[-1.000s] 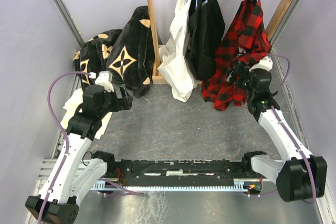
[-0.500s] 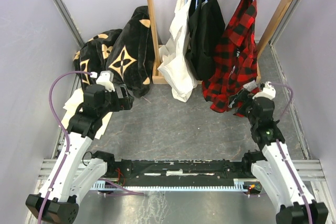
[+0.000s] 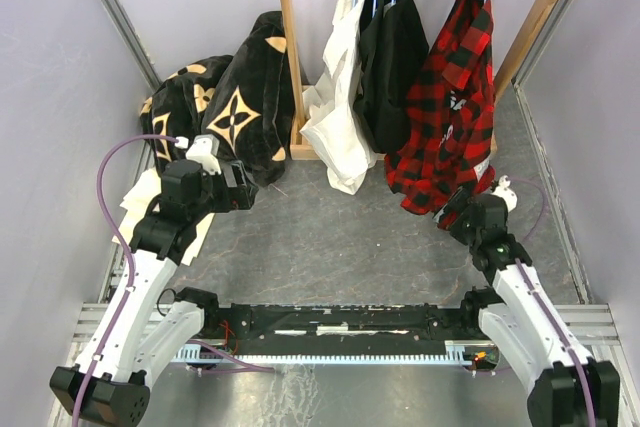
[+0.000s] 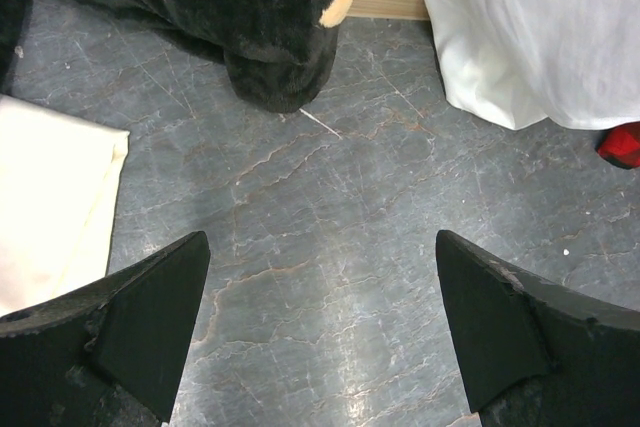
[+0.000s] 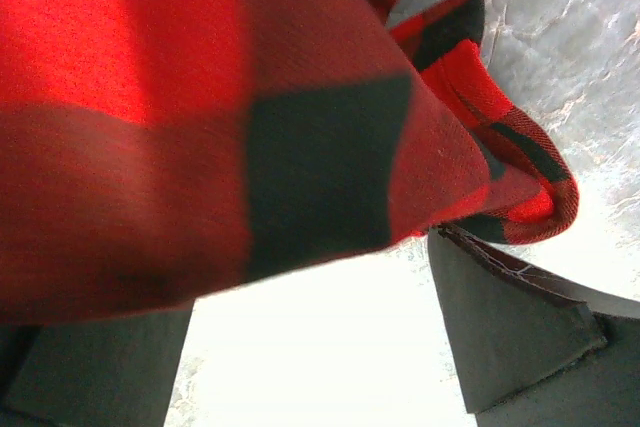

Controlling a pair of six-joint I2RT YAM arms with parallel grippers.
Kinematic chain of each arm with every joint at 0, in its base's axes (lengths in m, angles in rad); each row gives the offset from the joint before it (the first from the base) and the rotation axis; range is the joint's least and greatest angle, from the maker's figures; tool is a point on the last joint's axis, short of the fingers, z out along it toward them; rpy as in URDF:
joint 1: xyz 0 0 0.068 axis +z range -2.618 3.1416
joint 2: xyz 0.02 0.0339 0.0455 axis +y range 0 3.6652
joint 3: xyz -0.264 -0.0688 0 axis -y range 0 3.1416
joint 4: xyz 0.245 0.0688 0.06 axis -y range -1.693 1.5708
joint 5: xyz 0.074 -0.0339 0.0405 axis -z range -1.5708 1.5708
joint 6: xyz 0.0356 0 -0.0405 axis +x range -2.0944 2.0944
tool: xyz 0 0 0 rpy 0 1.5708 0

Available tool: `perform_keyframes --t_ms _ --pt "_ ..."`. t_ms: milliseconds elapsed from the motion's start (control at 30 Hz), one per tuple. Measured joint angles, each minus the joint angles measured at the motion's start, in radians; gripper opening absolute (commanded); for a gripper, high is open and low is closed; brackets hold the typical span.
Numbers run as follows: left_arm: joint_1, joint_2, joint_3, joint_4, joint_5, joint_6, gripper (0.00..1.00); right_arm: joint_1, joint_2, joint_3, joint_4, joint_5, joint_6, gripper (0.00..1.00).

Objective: Place the shirt on the hanger
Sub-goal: Adjust the shirt at the center of the board.

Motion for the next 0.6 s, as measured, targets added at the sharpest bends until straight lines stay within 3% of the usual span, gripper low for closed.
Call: perform_keyframes --t_ms 267,600 --pt "0.000 0.000 -0.009 0.000 0.003 0.000 1.00 0.000 0.279 -0.056 0.284 -0.003 0.051 0.99" --pt "0.000 0.000 -0.009 0.000 0.002 0.000 1.00 0.002 0.755 0.137 0.657 -0.059 0.117 0.99"
